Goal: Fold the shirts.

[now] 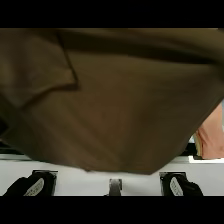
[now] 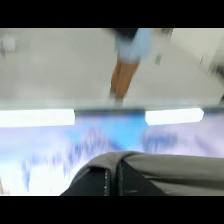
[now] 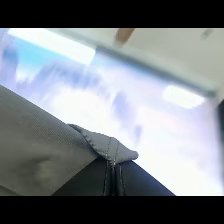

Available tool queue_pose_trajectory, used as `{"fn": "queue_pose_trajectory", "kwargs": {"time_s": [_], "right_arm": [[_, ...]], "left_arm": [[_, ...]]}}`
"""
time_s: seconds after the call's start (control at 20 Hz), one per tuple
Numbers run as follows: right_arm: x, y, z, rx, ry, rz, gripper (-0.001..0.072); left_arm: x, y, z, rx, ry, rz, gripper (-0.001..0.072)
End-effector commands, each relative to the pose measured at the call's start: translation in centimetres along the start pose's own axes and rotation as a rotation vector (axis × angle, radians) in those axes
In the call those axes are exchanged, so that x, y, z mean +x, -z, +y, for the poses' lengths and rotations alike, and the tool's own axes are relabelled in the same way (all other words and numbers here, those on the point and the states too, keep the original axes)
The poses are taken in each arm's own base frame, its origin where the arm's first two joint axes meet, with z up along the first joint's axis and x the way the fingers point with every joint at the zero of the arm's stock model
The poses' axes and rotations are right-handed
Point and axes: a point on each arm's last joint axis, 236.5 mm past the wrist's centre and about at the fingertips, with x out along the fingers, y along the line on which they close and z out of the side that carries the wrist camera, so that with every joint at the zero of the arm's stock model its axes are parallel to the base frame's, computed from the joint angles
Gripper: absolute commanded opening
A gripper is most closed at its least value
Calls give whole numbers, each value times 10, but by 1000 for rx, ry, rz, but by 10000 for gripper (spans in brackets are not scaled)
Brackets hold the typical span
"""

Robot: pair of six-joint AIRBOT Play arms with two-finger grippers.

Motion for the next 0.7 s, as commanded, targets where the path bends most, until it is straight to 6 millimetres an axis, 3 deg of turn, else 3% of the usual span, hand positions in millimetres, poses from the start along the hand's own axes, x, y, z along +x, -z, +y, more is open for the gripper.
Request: {"fn": "queue_pose_trajectory", "kwargs": {"time_s": [0.0,0.15,0.3,0.45,0.65], "right_arm": [[85,93,23,56,-266,380,25],[175,165,40,56,-332,632,25],[275,180,48,106,-277,597,25],[334,176,49,207,-231,485,26],[373,177,46,245,-196,403,26]], "left_arm": [[91,134,44,-69,-36,458,38],[159,249,74,-181,-60,685,39],[213,320,99,-267,-101,756,39],[263,351,111,-343,-98,743,39],[314,365,113,-374,-102,648,39]]}}
